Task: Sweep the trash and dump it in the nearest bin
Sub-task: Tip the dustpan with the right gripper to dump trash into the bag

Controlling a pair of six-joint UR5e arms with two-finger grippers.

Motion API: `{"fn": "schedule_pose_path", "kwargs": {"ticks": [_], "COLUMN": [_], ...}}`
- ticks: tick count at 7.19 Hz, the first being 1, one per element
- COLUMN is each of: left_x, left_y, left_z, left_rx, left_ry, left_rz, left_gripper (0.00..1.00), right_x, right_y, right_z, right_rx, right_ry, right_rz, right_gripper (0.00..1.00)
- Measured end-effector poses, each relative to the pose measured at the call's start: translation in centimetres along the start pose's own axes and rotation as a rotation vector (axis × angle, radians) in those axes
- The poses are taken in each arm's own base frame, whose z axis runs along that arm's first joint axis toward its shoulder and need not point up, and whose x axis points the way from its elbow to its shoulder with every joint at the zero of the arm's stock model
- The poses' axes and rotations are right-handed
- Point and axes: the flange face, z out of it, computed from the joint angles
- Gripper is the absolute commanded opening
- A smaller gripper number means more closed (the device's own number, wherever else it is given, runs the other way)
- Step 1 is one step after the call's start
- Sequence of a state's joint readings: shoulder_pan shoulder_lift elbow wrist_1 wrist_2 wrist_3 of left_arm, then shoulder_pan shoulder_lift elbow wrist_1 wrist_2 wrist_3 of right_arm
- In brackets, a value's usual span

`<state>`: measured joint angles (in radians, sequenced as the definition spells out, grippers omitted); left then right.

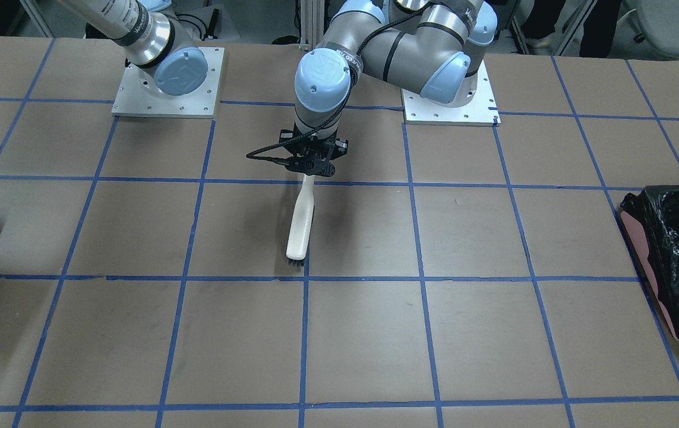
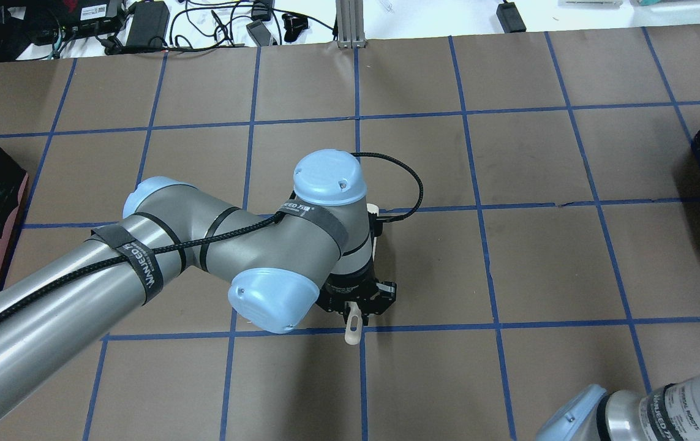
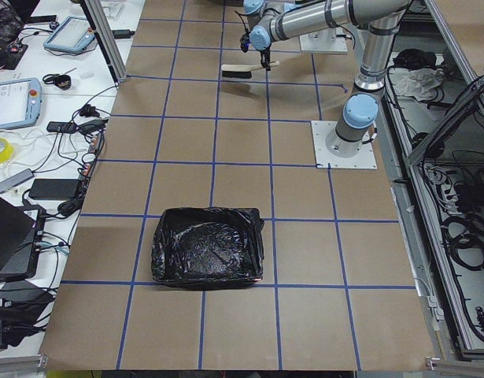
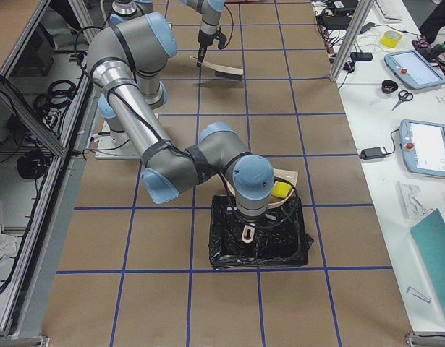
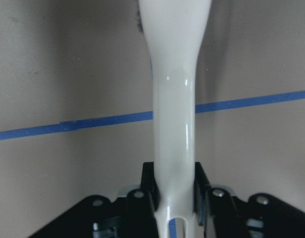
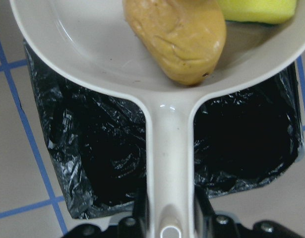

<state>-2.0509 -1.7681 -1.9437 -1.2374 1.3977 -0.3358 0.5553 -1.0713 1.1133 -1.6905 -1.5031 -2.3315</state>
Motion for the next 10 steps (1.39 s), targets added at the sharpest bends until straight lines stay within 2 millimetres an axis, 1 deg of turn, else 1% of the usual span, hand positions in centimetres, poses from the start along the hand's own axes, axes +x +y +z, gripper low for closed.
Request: {"fn": "schedule_pose_path", "kwargs": {"ticks": [2,3,4,5,6,8,9,10], "left_x": [-0.4,-0.5,-0.6,-0.6,-0.7,-0.7,-0.7,-0.7], "left_y": [0.3,0.4,0.4,0.4,0.4,0.4,0.3,0.3], "left_z": [0.7,1.0,1.3,1.6,1.8,2.1,2.2,2.2], "left_rx": [-0.008,-0.012,-0.018,-0.025,-0.030,-0.036,-0.038,-0.040], "left_ry": [-0.018,-0.023,-0.026,-0.029,-0.031,-0.030,-0.029,-0.026], "left_rz": [0.007,0.006,0.005,0.003,0.001,0.001,-0.002,-0.007], "left_gripper": [0.00,0.00,0.03,0.25,0.51,0.63,0.68,0.74], "right_x": [0.4,0.6,0.6,0.4,0.1,0.0,0.1,0.5], "right_y": [2.1,3.0,3.8,4.3,4.6,4.7,4.4,3.4], "right_z": [-0.2,-0.4,-0.7,-1.0,-1.1,-1.8,-2.5,-3.3], "right_rx": [-0.072,-0.134,-0.204,-0.251,-0.286,-0.361,-0.394,-0.416], "right_ry": [0.032,0.033,0.021,0.001,-0.025,-0.047,-0.051,-0.051], "right_rz": [-0.033,-0.070,-0.089,-0.089,-0.077,-0.069,-0.075,-0.089], "right_gripper": [0.10,0.10,0.10,0.11,0.12,0.12,0.12,0.12]}}
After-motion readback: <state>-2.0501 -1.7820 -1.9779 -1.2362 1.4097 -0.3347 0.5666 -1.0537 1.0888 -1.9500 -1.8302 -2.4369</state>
